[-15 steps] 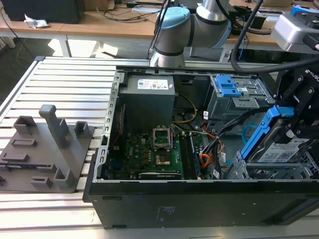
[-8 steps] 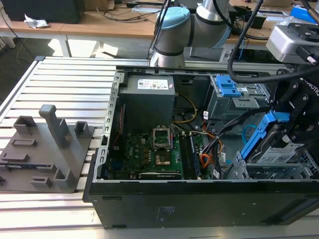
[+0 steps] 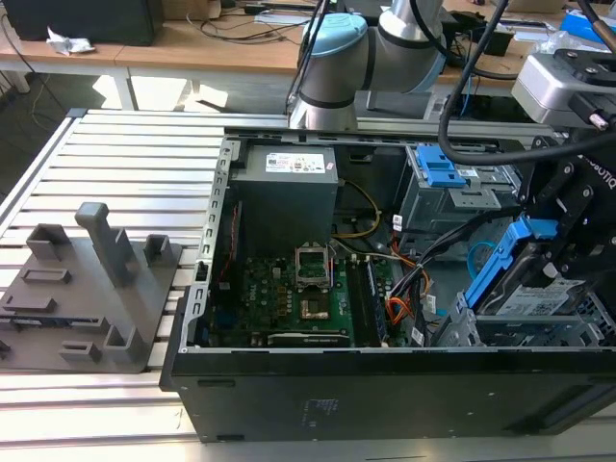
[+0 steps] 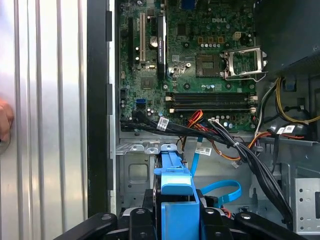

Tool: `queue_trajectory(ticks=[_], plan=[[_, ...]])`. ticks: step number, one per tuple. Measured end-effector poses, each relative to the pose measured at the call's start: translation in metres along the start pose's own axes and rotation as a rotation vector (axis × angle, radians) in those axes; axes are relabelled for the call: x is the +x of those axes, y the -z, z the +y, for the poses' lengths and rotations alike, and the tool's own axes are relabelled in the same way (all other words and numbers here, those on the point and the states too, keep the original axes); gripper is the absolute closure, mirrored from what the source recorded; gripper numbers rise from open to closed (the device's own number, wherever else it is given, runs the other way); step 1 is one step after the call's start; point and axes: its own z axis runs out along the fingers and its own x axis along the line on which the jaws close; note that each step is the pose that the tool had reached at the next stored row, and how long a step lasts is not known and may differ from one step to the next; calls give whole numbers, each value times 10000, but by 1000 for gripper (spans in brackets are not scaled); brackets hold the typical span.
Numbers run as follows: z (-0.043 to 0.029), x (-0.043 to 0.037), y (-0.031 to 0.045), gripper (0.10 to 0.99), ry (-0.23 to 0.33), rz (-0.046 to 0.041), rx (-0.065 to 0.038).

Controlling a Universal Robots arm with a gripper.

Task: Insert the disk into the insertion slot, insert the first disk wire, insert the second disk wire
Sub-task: 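Insert the disk into the insertion slot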

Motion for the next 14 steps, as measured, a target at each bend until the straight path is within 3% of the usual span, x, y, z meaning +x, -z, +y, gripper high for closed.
queue_trajectory(ticks=[4, 5, 10, 11, 14], plan=[[0, 0, 0, 714, 0, 1, 0], [0, 0, -1, 647, 1, -1, 0], [0, 0, -1, 647, 0, 1, 0], [0, 0, -1, 667, 0, 0, 0], [0, 0, -2, 851, 0, 0, 0]])
